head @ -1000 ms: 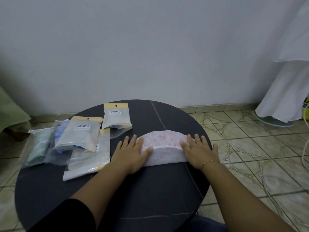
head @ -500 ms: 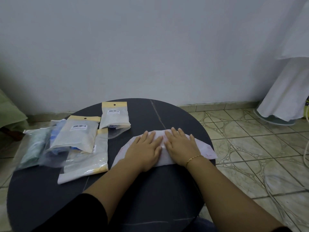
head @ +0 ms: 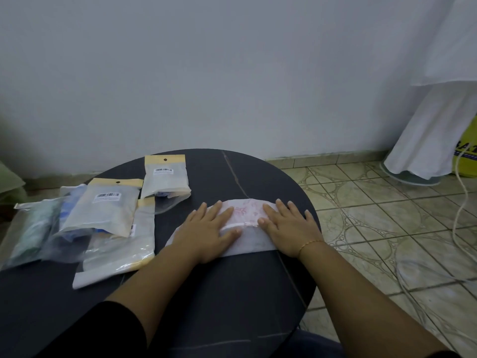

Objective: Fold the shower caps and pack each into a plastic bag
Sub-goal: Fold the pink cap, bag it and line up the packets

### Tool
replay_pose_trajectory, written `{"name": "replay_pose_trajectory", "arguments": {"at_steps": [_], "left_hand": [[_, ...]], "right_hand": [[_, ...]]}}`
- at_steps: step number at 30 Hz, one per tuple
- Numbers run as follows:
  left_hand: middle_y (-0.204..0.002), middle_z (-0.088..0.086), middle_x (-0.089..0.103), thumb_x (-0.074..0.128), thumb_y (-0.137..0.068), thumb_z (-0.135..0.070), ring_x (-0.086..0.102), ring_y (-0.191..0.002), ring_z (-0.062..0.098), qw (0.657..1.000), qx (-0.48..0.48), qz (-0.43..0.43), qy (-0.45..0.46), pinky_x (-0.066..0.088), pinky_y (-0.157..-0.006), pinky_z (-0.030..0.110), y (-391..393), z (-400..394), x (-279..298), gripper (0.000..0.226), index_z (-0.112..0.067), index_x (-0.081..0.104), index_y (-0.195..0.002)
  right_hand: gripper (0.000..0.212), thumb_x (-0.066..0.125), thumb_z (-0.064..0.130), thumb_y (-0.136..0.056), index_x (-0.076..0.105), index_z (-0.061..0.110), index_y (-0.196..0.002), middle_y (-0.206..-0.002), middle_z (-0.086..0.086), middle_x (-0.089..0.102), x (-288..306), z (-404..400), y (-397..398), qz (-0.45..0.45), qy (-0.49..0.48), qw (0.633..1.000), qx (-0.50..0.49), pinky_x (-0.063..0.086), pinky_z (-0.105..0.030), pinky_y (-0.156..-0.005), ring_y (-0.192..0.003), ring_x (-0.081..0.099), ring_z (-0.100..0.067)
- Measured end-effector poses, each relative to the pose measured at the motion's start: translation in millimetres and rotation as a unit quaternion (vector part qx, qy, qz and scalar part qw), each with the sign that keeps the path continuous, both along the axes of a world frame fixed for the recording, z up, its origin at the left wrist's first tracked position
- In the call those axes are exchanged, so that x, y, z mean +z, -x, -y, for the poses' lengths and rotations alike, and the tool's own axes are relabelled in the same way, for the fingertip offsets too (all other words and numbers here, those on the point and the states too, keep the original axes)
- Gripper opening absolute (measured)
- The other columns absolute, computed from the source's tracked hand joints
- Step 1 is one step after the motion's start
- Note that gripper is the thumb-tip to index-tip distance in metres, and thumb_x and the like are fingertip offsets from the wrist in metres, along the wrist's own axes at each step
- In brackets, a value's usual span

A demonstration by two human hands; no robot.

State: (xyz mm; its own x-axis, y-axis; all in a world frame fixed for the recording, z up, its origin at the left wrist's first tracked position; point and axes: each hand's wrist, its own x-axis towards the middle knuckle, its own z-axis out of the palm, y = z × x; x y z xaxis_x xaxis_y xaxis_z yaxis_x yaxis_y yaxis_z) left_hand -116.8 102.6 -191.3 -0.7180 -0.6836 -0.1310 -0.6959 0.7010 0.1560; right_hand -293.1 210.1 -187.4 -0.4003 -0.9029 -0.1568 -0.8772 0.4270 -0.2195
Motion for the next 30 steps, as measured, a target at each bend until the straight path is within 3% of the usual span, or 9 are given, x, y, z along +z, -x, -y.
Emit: {"name": "replay_pose_trajectory", "arguments": {"at_steps": [10, 14, 17, 20, 23, 30], "left_hand": [[-0.159, 0.000, -0.005, 0.010, -0.096, -0.058, -0.008, -0.146, 0.020, 0.999, 0.054, 0.001, -0.009, -0.004, -0.117, 0.038, -19, 8, 3, 0.061, -0.033, 0.001, -0.151], [-0.160, 0.000, 0.001, 0.014, -0.100, -0.045, -0.005, -0.146, 0.017, 0.994, 0.045, -0.053, 0.088, -0.003, -0.116, 0.033, -11, 2, 16, 0.055, -0.027, 0.007, -0.151], [-0.159, -0.003, 0.007, 0.016, -0.101, -0.041, -0.001, -0.146, 0.015, 0.989, -0.022, -0.108, 0.095, 0.000, -0.116, 0.030, 3, -7, 24, 0.051, -0.026, 0.016, -0.150], [-0.159, -0.001, 0.008, 0.001, -0.089, -0.055, -0.001, -0.146, 0.018, 0.991, -0.086, -0.078, 0.066, 0.002, -0.117, 0.033, 12, -12, 15, 0.067, -0.030, 0.018, -0.149], [-0.160, -0.003, 0.002, 0.013, -0.100, -0.049, -0.005, -0.146, 0.018, 0.997, -0.063, -0.022, 0.036, 0.001, -0.118, 0.035, 9, -8, 0, 0.051, -0.036, 0.010, -0.149], [-0.159, -0.007, -0.005, 0.015, -0.099, -0.050, -0.008, -0.146, 0.021, 0.999, -0.031, -0.005, -0.002, -0.002, -0.116, 0.035, 3, -8, 2, 0.051, -0.041, 0.004, -0.148]], "right_hand": [[0.056, 0.008, 0.058, -0.095, 0.003, 0.041, -0.148, -0.159, 0.005, -0.007, 6, -21, 19, 0.008, -0.030, 0.997, -0.072, -0.011, -0.057, -0.110, -0.145, -0.012, -0.019], [0.055, 0.014, 0.047, -0.100, 0.011, 0.026, -0.150, -0.159, 0.002, -0.001, 15, -15, 13, -0.028, 0.072, 0.994, -0.083, -0.003, -0.051, -0.114, -0.146, -0.006, -0.016], [0.052, 0.018, 0.039, -0.102, 0.015, 0.020, -0.150, -0.159, 0.001, 0.004, 21, 0, -6, -0.026, 0.127, 0.992, -0.011, 0.003, -0.042, -0.117, -0.146, -0.001, -0.017], [0.052, 0.018, 0.036, -0.102, 0.012, 0.019, -0.150, -0.159, 0.000, 0.005, 13, 11, -24, -0.007, 0.091, 0.994, 0.054, 0.005, -0.040, -0.117, -0.146, 0.001, -0.017], [0.054, 0.016, 0.040, -0.101, 0.006, 0.019, -0.151, -0.159, 0.001, 0.002, 2, 13, -25, -0.010, 0.027, 0.997, 0.072, 0.004, -0.041, -0.117, -0.146, -0.001, -0.016], [0.056, 0.015, 0.042, -0.100, 0.000, 0.022, -0.151, -0.159, 0.002, -0.004, 2, 6, -11, -0.006, -0.009, 0.998, 0.056, -0.001, -0.045, -0.117, -0.146, -0.005, -0.015]]}}
